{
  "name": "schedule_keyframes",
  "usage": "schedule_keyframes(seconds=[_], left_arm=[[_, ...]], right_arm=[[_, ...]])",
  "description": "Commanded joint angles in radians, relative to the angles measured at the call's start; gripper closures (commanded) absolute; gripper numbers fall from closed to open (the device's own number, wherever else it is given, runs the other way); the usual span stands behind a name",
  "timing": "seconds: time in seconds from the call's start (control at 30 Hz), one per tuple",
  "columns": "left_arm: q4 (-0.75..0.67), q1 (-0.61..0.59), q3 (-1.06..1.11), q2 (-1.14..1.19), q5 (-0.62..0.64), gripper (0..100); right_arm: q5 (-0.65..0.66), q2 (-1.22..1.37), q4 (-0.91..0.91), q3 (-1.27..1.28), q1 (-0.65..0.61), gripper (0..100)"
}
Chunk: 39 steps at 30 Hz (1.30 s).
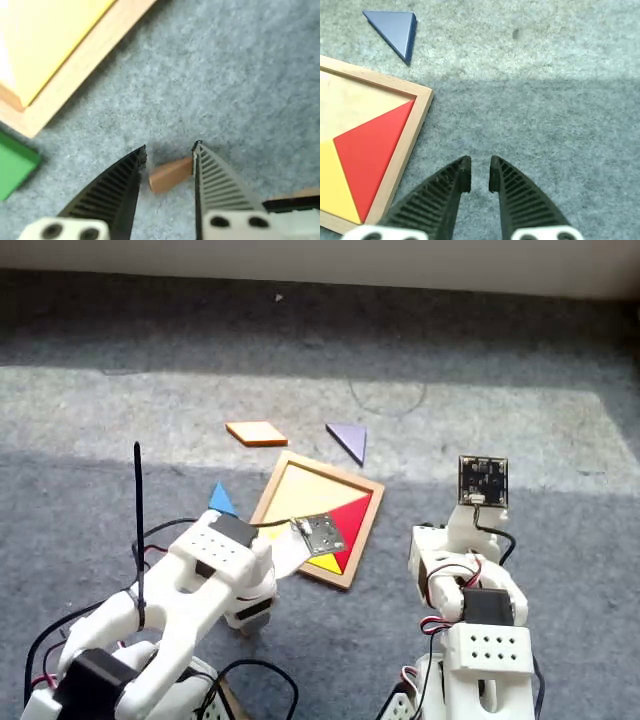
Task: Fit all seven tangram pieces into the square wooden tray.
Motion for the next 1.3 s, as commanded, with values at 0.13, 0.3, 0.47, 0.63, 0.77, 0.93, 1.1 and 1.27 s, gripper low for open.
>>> schedule_keyframes(seconds=[0.13, 0.3, 0.47, 0.63, 0.77, 0.93, 1.1, 1.27], left_arm=[[0.012, -0.054, -0.105, -0.001, -0.031, 89], [0.13, -0.134, -0.272, -0.001, -0.031, 89], [0.276, -0.174, -0.383, -0.002, 0.026, 89], [0.319, -0.179, -0.364, -0.002, 0.241, 77], [0.301, -0.17, -0.312, -0.002, 0.331, 79], [0.23, -0.163, -0.228, -0.002, 0.5, 88], [0.178, -0.205, -0.199, -0.001, 0.546, 94], [0.184, -0.203, -0.199, -0.001, 0.551, 94]], right_arm=[[0.0, -0.015, -0.019, -0.002, 0.012, 92.2], [0.0, -0.015, -0.019, -0.002, 0.012, 92.2], [0.0, -0.015, -0.019, -0.002, 0.012, 92.1], [0.0, -0.015, -0.019, -0.002, 0.012, 92.1], [0.0, -0.015, -0.019, -0.002, 0.012, 92.1], [0.0, -0.015, -0.019, -0.002, 0.012, 92.1], [0.0, -0.015, -0.019, -0.004, 0.012, 92.1], [0.0, -0.015, -0.019, -0.004, 0.012, 92.1]])
